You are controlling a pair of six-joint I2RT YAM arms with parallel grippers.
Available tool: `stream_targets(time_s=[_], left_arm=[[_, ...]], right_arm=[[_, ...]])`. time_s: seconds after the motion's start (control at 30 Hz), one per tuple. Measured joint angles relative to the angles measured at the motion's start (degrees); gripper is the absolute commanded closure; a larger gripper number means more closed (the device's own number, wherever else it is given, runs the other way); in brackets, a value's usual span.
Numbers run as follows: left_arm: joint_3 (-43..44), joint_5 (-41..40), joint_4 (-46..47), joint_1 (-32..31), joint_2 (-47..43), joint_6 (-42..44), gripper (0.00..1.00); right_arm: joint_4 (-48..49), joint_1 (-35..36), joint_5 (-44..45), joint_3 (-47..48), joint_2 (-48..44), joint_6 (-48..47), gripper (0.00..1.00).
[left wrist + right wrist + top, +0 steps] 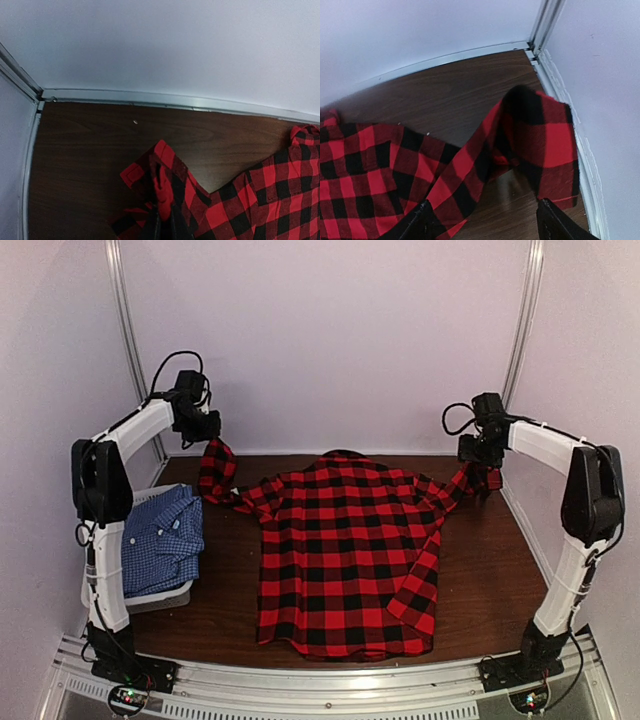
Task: Fold and stack the long sleeve shirts
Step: Flatten out the square-folded shirt at the center of the board.
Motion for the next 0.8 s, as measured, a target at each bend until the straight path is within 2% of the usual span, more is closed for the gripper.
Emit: stream_targets(time_s=[0.07,0.2,0.3,0.37,0.57,0.8], left_arm=[[-3.1,-0.1,0.0,-1.7,-0.3,-0.5,0.78],[-10.2,-0.7,0.5,-4.8,-2.2,-2.3,0.44],[-13.9,-1.8,0.7,-6.5,-4.1,-2.8,0.31],[-15.3,-2.6,0.9,-7.9,-5.6,-3.3,0.27],[-18.0,-2.7,3.6,-14.0,-9.8,-4.6,0.27],[-29.6,9.2,11.7,-22.1,-13.6,-11.4,0.27]], right_arm=[[0.8,3.4,0.0,-3.9,-2.9,0.0,0.27],[2.8,11.0,-0.3,-12.3,-8.3,0.4,0.26],[3.8,16.3,-0.8,-17.9,-11.6,1.3,0.26],[4.5,20.6,-1.4,-21.9,-14.0,2.4,0.26],[6.2,32.4,-3.8,-30.4,-18.8,6.5,0.27],[6.3,44.4,-3.9,-36.4,-20.3,12.2,0.31]])
